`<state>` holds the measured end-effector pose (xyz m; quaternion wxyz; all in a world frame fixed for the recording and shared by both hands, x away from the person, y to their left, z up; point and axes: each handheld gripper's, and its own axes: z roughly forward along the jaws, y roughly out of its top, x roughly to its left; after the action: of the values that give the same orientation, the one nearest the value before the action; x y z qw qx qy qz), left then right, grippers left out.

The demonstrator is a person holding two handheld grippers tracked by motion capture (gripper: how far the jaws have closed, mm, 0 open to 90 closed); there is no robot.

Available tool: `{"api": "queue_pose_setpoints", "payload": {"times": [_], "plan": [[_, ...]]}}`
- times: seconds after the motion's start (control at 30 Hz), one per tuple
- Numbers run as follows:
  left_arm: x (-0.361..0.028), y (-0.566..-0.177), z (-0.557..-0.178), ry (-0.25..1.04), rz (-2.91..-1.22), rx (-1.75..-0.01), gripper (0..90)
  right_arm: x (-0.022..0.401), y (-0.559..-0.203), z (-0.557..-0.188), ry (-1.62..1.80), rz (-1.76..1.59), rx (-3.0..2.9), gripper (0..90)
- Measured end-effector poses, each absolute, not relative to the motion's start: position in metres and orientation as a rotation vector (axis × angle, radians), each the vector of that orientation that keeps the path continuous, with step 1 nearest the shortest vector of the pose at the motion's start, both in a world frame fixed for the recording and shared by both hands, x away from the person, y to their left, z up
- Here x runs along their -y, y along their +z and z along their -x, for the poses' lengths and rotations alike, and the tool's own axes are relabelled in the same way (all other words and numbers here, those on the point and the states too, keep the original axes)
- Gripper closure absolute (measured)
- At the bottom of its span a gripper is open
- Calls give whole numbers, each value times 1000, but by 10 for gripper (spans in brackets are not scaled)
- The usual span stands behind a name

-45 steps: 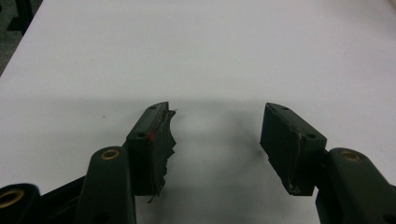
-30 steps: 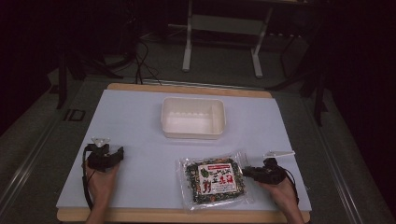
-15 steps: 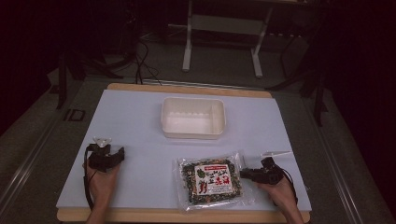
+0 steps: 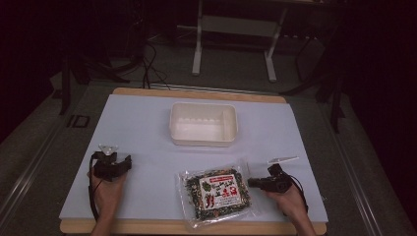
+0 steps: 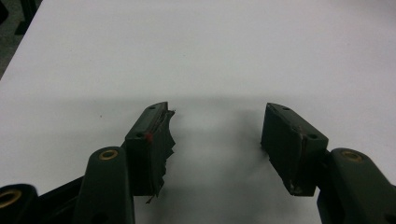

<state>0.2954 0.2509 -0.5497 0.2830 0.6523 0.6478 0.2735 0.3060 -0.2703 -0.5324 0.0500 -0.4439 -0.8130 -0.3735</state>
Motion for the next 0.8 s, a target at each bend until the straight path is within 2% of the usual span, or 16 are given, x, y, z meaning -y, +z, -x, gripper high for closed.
{"api": "queue_pose_setpoints", "payload": {"times": [0.8], "plan": [[-253, -549, -294, 743, -1710, -1744, 420, 233, -491, -328, -1140, 1220, 2660, 895]]}}
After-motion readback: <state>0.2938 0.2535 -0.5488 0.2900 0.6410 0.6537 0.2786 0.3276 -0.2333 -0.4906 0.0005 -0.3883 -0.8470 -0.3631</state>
